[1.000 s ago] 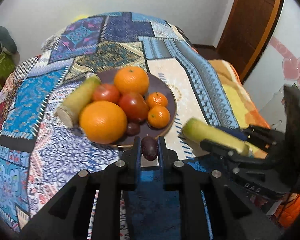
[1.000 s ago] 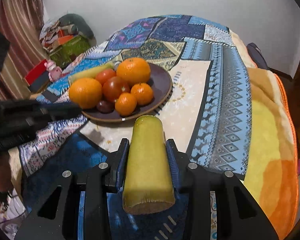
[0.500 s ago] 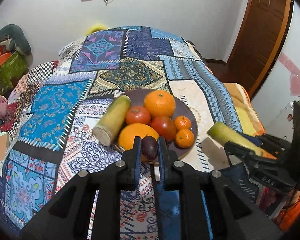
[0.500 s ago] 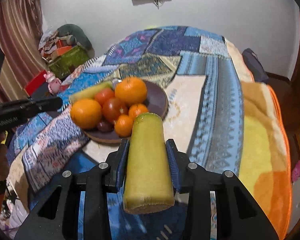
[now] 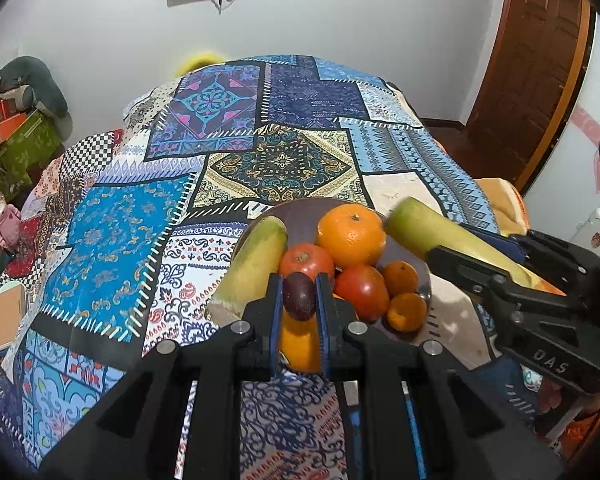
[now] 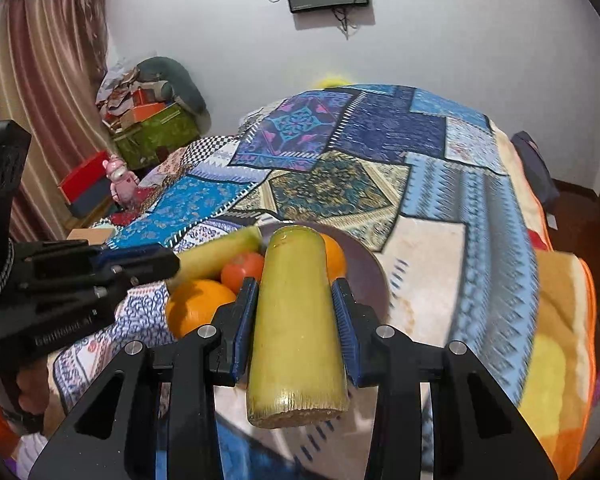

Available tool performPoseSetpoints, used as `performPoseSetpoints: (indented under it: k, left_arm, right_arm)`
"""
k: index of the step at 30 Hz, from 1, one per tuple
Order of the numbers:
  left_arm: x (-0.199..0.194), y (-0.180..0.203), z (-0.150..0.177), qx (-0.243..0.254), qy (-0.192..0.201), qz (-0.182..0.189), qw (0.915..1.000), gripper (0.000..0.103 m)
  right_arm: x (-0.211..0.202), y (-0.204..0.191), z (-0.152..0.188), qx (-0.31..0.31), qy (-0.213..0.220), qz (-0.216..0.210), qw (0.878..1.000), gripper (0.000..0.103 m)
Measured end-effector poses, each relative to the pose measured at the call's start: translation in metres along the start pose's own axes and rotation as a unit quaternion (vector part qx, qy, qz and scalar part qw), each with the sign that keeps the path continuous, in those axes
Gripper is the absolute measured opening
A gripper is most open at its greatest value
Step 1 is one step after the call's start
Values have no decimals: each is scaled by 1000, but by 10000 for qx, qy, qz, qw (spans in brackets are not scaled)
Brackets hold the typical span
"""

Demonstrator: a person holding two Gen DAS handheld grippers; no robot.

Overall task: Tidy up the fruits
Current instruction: 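Carry the cucumber onto the plate with the right tool while the left tool lowers the plum there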

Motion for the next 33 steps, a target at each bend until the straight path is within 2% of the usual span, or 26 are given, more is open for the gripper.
performPoseSetpoints:
  k: [9,23,26,31,33]
  left_arm:
    - [26,-6,-7,-25,-122,25,9999,15]
    - [42,-10,-5,-126,-260,55,9996,15]
    - [43,-9,-3,-137,-313,76,9994,17]
    - [39,-8,0,-146,-306,105,9994,30]
    - [35,-8,0,-133,-274,98,9995,31]
  right_arm:
    - [39,-3,-14,-172,-200,-38,9996,35]
    - [51,-1,-9,-196,-402,-177,9988,35]
    - [47,0,-8,-199,-395,-171,9989,36]
    - [41,2,-7,-185,-379,-164,9990,36]
    - [38,2,-6,-170,-387,-146,9990,36]
Point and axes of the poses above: each gripper's, at about its wrist camera, not at the fingertips, and x roughly the way its jaws point, y to its right, z to its underside, the point moved 3 cm from there along x, roughly the way its jaws point, and after that the axes turned 7 degrees about -z, right-handed, at the moved point
